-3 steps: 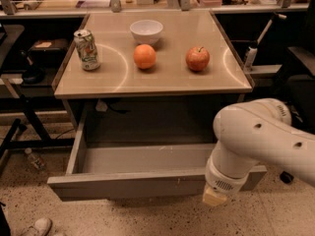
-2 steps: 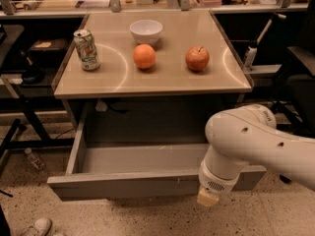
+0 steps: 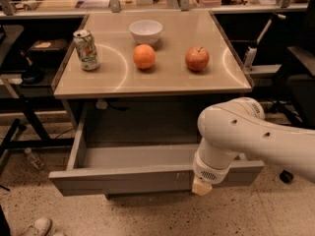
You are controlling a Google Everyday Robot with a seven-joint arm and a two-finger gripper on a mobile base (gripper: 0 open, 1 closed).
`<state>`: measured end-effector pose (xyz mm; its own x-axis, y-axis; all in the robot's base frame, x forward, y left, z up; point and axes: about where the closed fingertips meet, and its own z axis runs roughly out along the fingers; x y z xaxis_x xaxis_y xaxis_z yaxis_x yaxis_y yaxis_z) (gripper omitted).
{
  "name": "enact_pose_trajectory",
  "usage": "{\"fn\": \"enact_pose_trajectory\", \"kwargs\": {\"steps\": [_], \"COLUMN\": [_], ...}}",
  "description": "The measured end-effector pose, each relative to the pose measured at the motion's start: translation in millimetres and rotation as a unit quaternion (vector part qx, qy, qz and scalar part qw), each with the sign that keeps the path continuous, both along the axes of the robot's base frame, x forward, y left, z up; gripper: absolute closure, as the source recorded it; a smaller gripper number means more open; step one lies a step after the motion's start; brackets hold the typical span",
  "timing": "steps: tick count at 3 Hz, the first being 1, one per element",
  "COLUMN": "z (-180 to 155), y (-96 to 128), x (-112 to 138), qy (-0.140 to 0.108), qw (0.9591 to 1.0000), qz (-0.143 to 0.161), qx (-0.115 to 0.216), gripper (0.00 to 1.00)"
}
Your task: Close top drawer
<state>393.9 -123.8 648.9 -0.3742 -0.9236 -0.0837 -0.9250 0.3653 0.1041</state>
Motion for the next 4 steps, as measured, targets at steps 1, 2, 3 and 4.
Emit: {"fn": "enact_pose_trajectory", "kwargs": {"steps": [1,2,3,4], "z": [2.7,3.1,3.1,3.1], "y": [1.5,1.7,1.7,1.7], "x": [19.5,20.0,20.0,20.0], "qy": [-0.009,-0.010,-0.010,-0.010], "qw": [0.9999,0.9999,0.9999,0.9999], "qz": [0.005,0.005,0.005,0.005], "qx": [-0.001,-0.001,-0.001,-0.001], "gripper": [1.00,0.81,0.57,0.34]}}
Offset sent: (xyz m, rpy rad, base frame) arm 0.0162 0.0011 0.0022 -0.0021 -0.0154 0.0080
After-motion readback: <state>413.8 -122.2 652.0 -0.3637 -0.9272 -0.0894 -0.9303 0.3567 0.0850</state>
